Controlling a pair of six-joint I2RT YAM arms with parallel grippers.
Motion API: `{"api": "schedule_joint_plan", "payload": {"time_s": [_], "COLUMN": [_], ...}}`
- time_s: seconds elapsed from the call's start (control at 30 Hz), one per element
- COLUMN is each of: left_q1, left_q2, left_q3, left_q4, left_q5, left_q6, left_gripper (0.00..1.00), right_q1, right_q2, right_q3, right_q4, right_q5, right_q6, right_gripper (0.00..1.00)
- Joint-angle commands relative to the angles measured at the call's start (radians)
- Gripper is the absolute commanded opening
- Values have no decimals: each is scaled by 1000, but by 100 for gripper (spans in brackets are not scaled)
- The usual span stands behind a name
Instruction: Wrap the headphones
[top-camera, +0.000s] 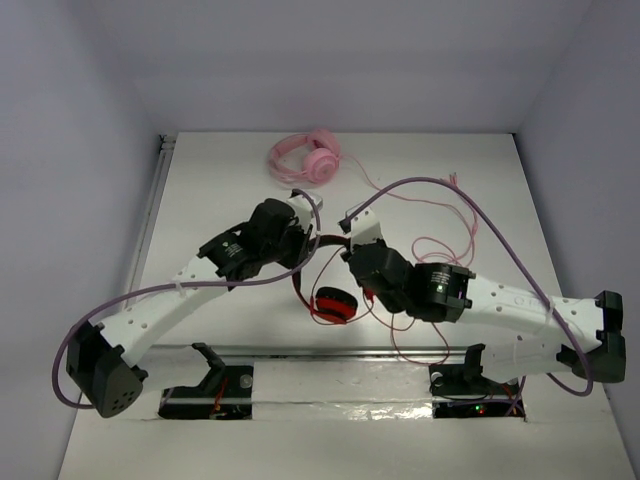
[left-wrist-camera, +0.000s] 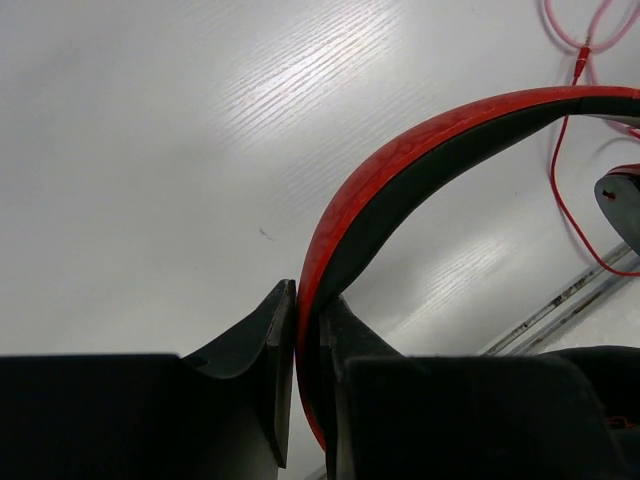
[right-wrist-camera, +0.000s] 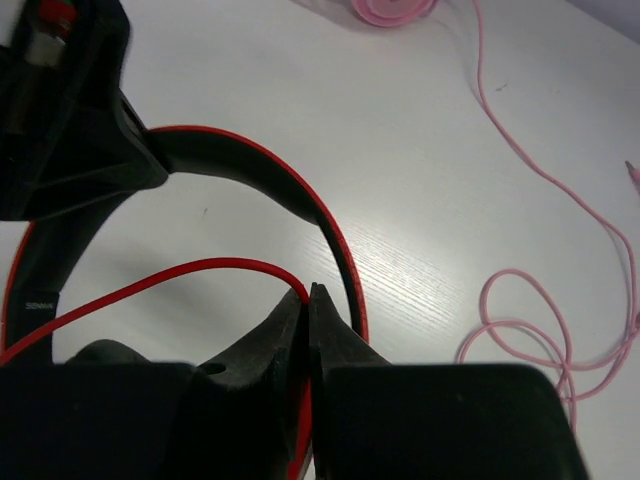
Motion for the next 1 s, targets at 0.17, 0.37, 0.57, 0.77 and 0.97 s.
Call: {"api": "schedule_joint_plan", "payload": {"time_s": [0.17,0.37,0.57,0.77,0.97], "left_q1": [164,173,173,173,185], "left_q2": [-100,-107,-117,-141,-164], "left_q3": [-27,-35,-49,-76,-78], "left_q4": [126,126,120,155,185], "left_q5": [239,335,440,474,503], "left_q6": [-26,-6,6,-14,-52], "left_gripper": [0,0,0,0,0], "right_q1": [-8,-17,-67,-100,-126], "right_q2": [-53,-76,-76,-97,-154], "right_q3": [30,7,-4,6,-16], "right_q4": [5,20,71,91,80], "right_q5": [0,49,32,-19,-88], "right_q6": [21,36,31,41,76], "right_gripper": [23,27,34,62,62]}}
